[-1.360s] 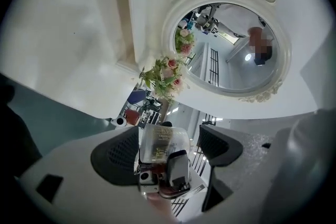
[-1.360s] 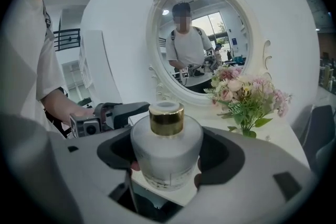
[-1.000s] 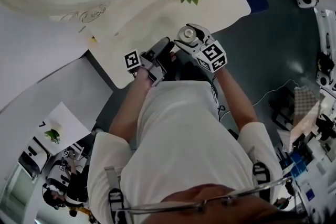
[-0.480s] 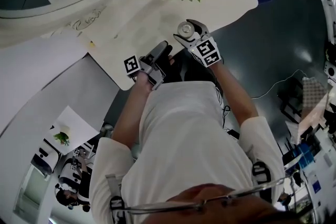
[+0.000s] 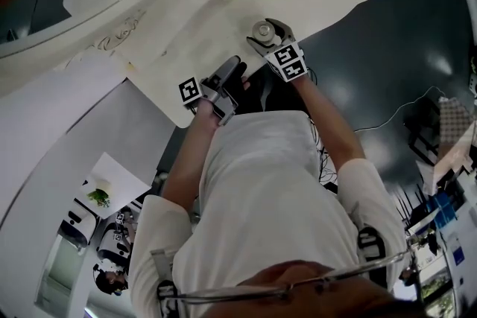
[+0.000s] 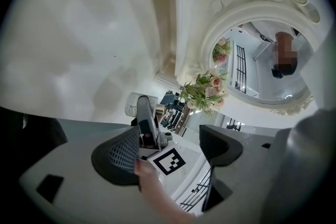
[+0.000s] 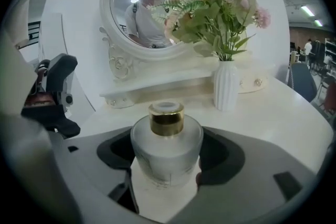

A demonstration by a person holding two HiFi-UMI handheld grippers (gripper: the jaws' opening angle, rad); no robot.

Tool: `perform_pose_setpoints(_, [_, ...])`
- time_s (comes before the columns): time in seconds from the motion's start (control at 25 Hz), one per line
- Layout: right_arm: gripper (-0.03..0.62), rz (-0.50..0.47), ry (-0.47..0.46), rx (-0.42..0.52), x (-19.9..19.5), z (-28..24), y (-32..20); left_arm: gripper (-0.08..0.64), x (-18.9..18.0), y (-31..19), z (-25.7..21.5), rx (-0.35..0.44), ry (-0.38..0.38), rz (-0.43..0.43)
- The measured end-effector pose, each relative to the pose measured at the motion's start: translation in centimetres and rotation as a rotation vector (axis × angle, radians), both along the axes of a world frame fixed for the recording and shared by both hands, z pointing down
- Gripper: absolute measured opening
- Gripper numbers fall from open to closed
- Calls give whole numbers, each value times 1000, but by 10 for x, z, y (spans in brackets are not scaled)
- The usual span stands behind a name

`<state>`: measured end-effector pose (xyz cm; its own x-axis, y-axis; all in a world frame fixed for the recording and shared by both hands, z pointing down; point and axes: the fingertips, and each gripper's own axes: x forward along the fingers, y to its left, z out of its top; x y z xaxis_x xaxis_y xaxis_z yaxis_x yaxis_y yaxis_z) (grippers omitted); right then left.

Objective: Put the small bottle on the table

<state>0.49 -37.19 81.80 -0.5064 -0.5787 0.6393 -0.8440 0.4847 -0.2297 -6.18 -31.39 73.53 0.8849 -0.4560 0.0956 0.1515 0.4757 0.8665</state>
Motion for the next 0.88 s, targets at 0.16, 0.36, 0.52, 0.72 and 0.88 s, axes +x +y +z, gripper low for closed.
perform_pose_setpoints(0.16, [344, 20, 20, 8, 4, 12, -6, 353, 1, -3, 2, -5, 1, 9])
perform_pose_setpoints(0.36, [345, 21, 20, 6, 1, 23, -12, 353, -3, -9, 10, -15, -3, -5])
perform_pose_setpoints(0.52, [345, 22, 25, 9, -2, 28, -12, 353, -3, -9, 9, -9, 3, -1])
perform_pose_setpoints(0.72, [345, 5, 62, 13, -5, 27, -13, 353, -5, -12, 12, -21, 6, 0])
perform_pose_setpoints(0.88, [353, -40, 111, -9, -8, 33, -4, 353, -9, -14, 14, -16, 0, 6])
